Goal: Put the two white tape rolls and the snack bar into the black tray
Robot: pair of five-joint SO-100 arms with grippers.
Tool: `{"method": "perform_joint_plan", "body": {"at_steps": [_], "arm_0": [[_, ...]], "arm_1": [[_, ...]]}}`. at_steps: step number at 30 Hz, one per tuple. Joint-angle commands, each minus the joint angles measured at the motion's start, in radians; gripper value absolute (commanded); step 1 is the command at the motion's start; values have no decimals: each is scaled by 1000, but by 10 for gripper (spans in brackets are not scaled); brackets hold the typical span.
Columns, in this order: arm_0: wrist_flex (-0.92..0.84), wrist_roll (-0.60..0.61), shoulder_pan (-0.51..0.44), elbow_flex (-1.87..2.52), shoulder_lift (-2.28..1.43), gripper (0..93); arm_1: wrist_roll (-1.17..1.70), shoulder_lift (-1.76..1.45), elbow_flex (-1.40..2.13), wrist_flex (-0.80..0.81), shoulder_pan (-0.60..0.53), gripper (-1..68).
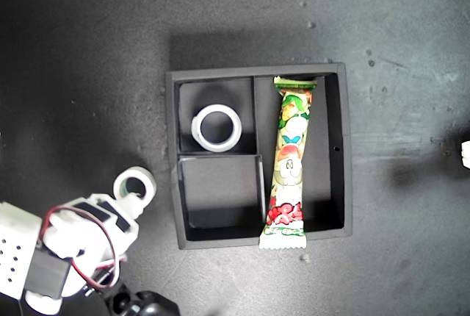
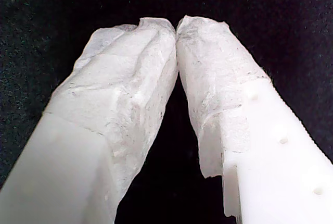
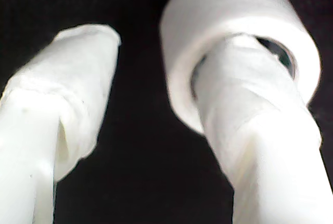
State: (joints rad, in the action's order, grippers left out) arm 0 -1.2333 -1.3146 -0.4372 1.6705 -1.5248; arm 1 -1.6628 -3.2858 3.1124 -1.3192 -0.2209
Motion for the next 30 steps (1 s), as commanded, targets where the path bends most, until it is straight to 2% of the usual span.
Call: {"method": "perform_joint_plan", "body": {"at_steps": [1,10,15,19,23,27,30], "arm_0": [[-2,-3,12,-26,12,121],[40,17,49,-14,92,131],[144,-38,63,-9,216,113],[120,-78,67,-72,288,1],[121,-84,69,-64,278,0],[98,-78,51,-78,230,0],[-2,-78,28,-129,173,0]], "arm_1": [[15,3,12,-9,-11,-4],[8,3,12,-9,-32,-4],[-6,3,12,-6,-32,-4],[-2,3,12,-6,-44,-2],[199,-3,12,-26,-60,0],[199,-11,12,-29,-146,0],[123,-11,12,-31,-133,0]]}}
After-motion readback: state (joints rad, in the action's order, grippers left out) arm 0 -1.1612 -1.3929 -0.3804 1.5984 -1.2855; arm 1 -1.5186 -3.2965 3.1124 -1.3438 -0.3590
